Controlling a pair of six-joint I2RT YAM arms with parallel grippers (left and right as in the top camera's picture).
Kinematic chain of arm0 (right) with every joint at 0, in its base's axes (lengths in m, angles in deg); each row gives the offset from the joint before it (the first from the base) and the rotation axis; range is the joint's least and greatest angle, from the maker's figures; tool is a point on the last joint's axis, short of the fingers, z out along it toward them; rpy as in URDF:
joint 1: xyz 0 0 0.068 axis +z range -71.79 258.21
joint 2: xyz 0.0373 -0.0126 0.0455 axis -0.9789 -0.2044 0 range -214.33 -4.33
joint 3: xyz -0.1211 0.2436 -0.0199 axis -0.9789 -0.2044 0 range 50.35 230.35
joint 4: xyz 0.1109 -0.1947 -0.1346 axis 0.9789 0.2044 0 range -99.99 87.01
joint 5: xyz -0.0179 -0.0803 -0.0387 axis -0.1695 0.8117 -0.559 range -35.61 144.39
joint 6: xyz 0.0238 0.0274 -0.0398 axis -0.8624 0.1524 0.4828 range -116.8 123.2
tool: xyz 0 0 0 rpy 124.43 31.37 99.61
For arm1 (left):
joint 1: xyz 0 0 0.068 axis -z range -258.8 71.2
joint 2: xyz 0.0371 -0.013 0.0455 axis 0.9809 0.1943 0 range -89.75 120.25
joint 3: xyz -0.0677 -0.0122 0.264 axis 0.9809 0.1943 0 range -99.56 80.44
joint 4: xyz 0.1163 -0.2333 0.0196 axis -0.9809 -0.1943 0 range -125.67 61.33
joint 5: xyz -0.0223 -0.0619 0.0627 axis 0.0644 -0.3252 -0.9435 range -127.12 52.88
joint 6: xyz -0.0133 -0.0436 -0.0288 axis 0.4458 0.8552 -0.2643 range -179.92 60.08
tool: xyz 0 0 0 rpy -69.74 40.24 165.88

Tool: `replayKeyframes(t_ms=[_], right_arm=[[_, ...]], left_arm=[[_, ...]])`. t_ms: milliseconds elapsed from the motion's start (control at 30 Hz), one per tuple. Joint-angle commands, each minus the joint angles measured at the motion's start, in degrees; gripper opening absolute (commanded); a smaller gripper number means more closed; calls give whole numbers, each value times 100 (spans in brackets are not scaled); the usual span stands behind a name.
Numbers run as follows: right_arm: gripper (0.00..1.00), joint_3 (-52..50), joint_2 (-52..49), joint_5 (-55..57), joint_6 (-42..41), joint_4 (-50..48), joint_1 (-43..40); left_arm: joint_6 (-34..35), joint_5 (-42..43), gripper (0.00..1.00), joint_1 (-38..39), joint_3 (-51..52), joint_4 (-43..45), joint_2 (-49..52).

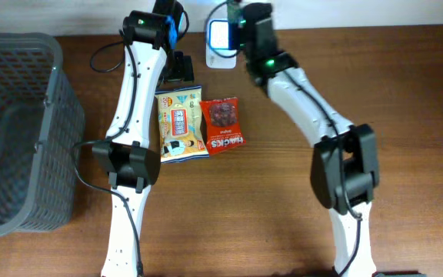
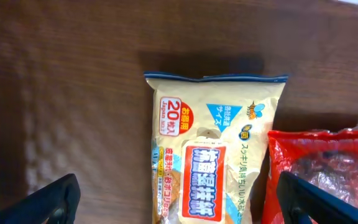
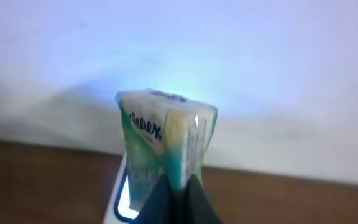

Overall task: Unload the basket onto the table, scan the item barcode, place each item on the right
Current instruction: 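Hold the green pack up in front of the scanner window, then move the green pack to the right table edge and release it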

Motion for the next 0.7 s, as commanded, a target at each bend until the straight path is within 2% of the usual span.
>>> replayKeyframes(t_ms=[0, 100, 200, 267, 333, 367, 400, 500, 567, 667], right_arm=[[4, 94, -457, 846, 1958, -483, 136], [4, 92, -732, 745, 2916, -684, 153], [4, 92, -758, -192, 2914, -555, 153], [4, 92, -743, 297, 2686, -549, 133], [4, 94, -518, 1311, 1937, -540, -35], [4, 94, -297, 1552, 1506, -350, -267], [4, 94, 83, 1565, 787, 289, -761], [4, 94, 612, 1567, -584, 1873, -1961], [4, 94, 686, 1565, -892, 2846, -2791], [4, 90, 669, 1257, -887, 4057, -4229]], left_arm=[[37, 17, 99, -9, -85, -7, -37], [39, 17, 99, -9, -85, -7, -37], [39, 17, 99, -9, -85, -7, -37], [39, 17, 99, -9, -85, -7, -37], [39, 17, 99, -9, -85, -7, -37], [39, 17, 99, -9, -85, -7, -37], [39, 17, 99, -9, -85, -7, -37], [37, 17, 99, -9, -85, -7, -37], [39, 17, 99, -9, -85, -7, -37], [39, 17, 99, -9, -85, -7, -37]])
